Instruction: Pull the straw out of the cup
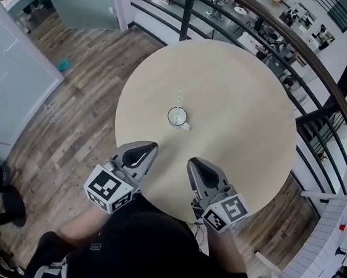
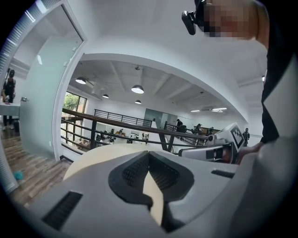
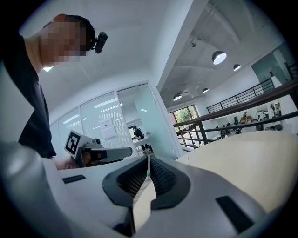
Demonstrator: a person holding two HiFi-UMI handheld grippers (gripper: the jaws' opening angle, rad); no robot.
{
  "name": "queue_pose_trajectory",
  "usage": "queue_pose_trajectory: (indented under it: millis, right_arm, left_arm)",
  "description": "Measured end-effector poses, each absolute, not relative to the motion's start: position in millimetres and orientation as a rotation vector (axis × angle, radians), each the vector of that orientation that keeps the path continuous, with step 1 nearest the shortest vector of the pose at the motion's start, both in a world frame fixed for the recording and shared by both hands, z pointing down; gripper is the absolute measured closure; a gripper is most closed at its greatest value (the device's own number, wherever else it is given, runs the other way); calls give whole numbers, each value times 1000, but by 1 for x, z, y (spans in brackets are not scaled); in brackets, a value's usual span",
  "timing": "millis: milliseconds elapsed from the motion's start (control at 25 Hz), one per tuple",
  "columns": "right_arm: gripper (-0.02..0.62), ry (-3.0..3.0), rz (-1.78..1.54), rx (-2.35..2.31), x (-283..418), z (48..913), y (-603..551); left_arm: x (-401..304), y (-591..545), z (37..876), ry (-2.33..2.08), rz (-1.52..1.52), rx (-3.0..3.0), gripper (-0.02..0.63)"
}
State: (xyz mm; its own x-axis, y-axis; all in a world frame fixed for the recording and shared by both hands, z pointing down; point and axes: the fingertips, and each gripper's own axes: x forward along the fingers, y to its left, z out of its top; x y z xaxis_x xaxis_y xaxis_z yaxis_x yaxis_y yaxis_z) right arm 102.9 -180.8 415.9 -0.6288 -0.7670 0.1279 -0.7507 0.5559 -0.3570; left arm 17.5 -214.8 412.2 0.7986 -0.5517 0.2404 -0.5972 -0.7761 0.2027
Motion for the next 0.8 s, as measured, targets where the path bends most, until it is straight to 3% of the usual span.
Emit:
queue_pose_trajectory:
  millis: [680,720,800]
  right_arm:
    - [569,2680,-732,-1401,98,485,-262]
    - [565,2692,-737,-1408,98,491,-269]
    - [499,2721,-744,-1415,99,504,-284]
  left_arm:
    - [33,-308,488,-814,296,2699,598]
    - [33,-314,494,-814,302,2697,598]
    - [34,-325,509,-812,320,2699,598]
